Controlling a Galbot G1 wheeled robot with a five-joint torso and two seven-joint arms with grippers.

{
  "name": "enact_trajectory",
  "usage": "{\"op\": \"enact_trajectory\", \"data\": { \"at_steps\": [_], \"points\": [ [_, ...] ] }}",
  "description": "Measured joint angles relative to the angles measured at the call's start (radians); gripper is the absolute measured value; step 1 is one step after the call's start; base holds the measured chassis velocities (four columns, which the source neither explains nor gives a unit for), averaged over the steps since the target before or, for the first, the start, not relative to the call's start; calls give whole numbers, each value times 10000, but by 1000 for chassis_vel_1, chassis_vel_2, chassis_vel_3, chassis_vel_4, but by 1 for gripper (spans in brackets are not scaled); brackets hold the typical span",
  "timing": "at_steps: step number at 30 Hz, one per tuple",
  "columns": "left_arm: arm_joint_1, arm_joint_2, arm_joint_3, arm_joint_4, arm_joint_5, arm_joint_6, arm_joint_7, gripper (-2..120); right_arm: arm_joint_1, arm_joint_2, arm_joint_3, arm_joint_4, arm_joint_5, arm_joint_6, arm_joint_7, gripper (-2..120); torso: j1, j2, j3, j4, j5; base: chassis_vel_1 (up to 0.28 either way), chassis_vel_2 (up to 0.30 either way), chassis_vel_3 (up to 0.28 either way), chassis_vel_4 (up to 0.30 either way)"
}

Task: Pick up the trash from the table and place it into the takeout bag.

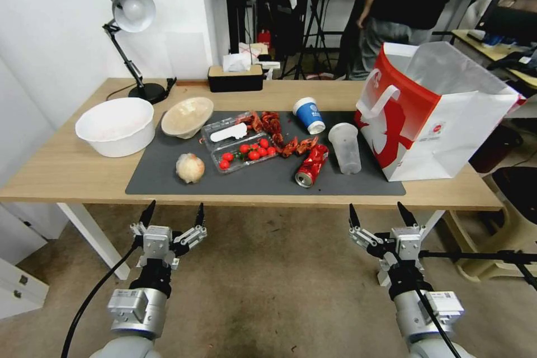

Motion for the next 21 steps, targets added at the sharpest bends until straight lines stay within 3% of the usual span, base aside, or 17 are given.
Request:
{"op": "enact_trajectory", "data": {
  "at_steps": [21],
  "points": [
    [0,0,0,0,0,0,0,100,0,0,0,0,0,0,0,100,0,0,0,0,0,0,0,0,0]
  ]
}}
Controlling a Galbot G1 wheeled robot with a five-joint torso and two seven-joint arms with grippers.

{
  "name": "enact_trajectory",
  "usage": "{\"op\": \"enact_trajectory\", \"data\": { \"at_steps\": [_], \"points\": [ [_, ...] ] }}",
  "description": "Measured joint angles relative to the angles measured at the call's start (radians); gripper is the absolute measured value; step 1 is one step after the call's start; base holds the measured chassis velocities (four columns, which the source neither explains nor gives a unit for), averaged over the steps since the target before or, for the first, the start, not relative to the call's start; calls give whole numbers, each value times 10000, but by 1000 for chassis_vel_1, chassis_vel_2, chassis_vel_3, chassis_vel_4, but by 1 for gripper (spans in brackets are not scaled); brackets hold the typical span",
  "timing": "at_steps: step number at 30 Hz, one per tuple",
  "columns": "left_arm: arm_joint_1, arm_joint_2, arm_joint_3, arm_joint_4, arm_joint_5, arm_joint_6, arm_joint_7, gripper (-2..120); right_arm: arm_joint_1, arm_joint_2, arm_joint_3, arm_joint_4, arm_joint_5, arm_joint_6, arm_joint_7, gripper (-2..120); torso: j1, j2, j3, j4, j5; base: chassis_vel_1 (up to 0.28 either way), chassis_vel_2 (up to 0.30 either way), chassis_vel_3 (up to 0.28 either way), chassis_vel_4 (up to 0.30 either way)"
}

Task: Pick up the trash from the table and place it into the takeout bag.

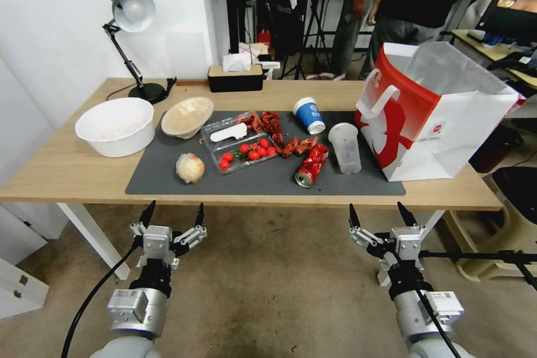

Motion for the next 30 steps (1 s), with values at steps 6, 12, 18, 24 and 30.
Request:
{"op": "enact_trajectory", "data": {
  "at_steps": [6,12,18,24,30],
  "points": [
    [0,0,0,0,0,0,0,100,1,0,0,0,0,0,0,100,0,0,0,0,0,0,0,0,0],
    [-63,3,103,32,-3,-84,-100,100,67,-5,-94,-15,11,15,12,100,-1,0,0,2,1,0,0,0,0],
    [-1212,101,2045,945,-164,-1764,-1772,100,1251,-116,-1741,-627,291,546,388,100,-2,-1,1,0,-3,0,0,0,0],
    [-1355,174,2219,1084,-256,-2102,-1968,100,1616,-113,-2122,-894,362,672,472,100,-3,0,1,0,0,0,0,0,0],
    [-1290,193,2210,1098,-259,-2133,-1939,100,1607,-115,-2103,-909,365,667,477,100,-2,0,1,0,0,0,0,0,0]
  ]
}}
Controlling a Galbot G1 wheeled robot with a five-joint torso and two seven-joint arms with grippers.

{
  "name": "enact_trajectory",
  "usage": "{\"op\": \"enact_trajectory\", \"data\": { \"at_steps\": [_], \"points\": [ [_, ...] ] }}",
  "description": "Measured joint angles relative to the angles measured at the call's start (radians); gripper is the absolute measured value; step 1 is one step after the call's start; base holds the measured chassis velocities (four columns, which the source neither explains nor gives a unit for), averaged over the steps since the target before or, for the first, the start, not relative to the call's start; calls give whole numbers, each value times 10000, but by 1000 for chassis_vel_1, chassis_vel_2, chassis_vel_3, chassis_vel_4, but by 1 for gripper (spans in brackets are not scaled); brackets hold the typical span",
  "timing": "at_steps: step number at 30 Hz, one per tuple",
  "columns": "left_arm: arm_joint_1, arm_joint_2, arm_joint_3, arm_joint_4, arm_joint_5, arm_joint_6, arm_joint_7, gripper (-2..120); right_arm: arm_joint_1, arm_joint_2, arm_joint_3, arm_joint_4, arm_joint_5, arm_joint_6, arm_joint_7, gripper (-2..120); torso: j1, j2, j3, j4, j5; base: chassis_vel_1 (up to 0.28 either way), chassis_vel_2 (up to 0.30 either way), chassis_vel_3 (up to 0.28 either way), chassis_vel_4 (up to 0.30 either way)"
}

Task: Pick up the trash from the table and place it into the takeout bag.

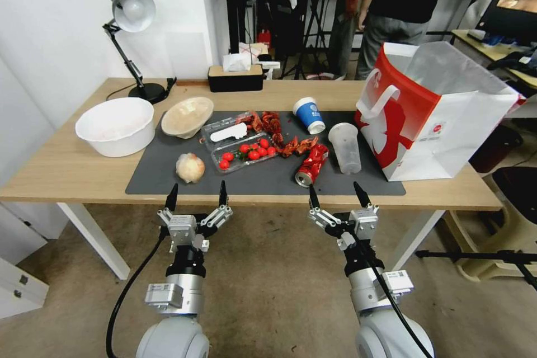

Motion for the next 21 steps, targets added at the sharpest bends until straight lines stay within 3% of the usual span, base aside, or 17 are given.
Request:
{"op": "enact_trajectory", "data": {
  "at_steps": [21],
  "points": [
    [359,147,-241,-12,290,-337,288,100,-82,-328,328,-275,-43,-1,155,100,0,0,-1,0,2,0,0,0,0]
  ]
}}
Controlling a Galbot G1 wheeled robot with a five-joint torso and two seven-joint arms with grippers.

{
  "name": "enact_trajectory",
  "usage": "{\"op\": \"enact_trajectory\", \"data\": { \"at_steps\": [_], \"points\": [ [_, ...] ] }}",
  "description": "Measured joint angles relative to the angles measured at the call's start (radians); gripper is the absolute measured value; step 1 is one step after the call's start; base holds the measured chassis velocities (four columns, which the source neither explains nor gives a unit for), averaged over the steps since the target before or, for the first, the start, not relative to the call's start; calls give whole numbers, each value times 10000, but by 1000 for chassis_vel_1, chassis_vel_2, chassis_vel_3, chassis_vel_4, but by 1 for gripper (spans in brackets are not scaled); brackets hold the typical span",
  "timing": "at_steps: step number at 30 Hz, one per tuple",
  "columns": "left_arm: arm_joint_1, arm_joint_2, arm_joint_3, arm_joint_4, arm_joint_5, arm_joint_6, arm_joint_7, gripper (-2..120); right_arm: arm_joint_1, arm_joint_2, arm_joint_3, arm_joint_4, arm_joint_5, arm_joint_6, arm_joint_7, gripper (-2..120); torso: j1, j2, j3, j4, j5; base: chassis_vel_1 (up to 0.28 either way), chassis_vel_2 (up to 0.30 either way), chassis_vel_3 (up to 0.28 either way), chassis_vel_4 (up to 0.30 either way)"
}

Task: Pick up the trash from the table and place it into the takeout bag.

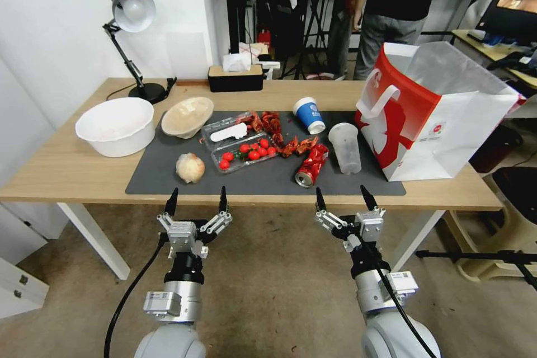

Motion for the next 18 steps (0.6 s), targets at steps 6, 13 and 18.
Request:
{"op": "enact_trajectory", "data": {
  "at_steps": [6,13,18],
  "points": [
    [118,91,-137,5,46,-18,42,100,440,-363,44,8,320,-224,105,100,0,0,0,0,-1,0,0,0,0],
    [48,116,-137,170,44,-63,43,100,1436,-878,18,-4,1259,-1059,489,100,1,0,0,2,0,0,0,0,0],
    [-190,296,9,406,-33,-12,46,100,2255,-1379,155,-21,2583,-2067,1093,100,2,0,0,-3,-3,0,0,0,0]
  ]
}}
